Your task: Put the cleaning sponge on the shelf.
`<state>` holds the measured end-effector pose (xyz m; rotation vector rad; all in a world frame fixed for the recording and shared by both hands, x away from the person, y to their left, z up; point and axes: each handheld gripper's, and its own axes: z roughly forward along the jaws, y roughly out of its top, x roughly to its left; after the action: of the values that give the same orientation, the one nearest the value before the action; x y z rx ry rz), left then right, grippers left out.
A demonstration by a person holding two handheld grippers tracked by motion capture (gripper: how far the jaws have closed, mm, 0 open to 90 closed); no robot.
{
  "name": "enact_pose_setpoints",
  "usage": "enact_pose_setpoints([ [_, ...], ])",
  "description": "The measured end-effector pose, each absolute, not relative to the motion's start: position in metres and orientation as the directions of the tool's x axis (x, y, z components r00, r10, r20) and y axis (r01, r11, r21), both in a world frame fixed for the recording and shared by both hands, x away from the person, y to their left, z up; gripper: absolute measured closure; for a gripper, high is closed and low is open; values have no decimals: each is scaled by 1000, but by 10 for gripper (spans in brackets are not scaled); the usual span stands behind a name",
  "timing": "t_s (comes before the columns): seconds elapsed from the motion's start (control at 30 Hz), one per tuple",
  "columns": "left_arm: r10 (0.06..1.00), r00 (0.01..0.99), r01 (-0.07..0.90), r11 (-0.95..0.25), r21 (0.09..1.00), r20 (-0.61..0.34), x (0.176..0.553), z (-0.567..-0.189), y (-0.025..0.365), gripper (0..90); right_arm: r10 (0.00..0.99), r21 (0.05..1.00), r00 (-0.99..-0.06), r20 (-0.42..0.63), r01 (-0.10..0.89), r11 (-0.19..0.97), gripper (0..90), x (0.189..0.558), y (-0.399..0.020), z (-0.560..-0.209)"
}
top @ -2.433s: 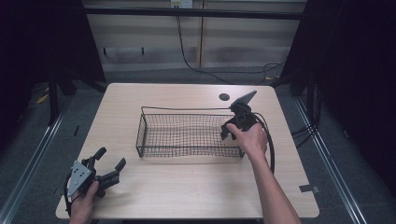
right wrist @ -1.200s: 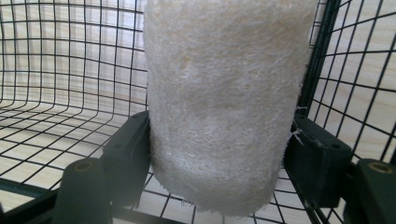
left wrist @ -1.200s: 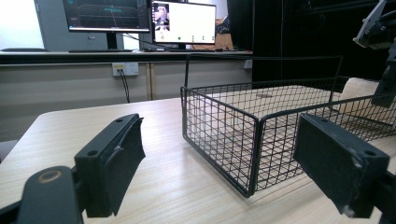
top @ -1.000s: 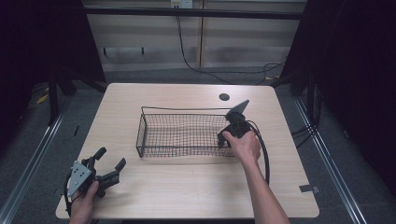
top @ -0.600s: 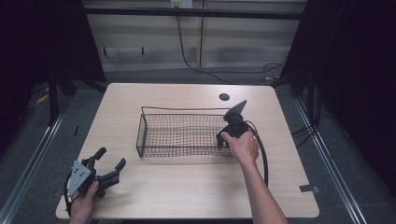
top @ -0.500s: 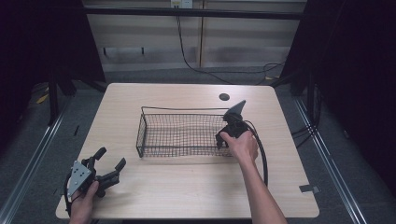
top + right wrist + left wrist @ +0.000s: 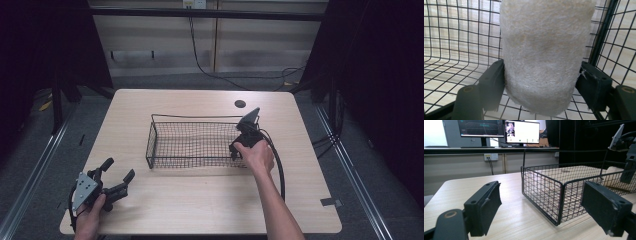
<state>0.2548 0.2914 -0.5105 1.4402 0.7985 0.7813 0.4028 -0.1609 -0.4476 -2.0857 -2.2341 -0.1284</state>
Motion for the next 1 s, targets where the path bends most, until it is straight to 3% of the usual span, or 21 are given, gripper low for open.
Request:
enact_pose_setpoints([
  [0.4, 847, 531, 19, -6, 1000, -5, 255, -511, 291, 157, 989, -10, -79, 124, 997, 81, 268, 405, -164, -445],
  [0.73, 848, 531, 16, -9, 1000, -1, 255, -511, 291, 157, 987, -10, -89, 132, 996, 91, 162, 405, -163, -443],
  [1.0, 848, 530, 16, -9, 1000, -1, 255, -511, 291, 157, 986, -6, -91, 139, 996, 93, 159, 403, -164, -441],
])
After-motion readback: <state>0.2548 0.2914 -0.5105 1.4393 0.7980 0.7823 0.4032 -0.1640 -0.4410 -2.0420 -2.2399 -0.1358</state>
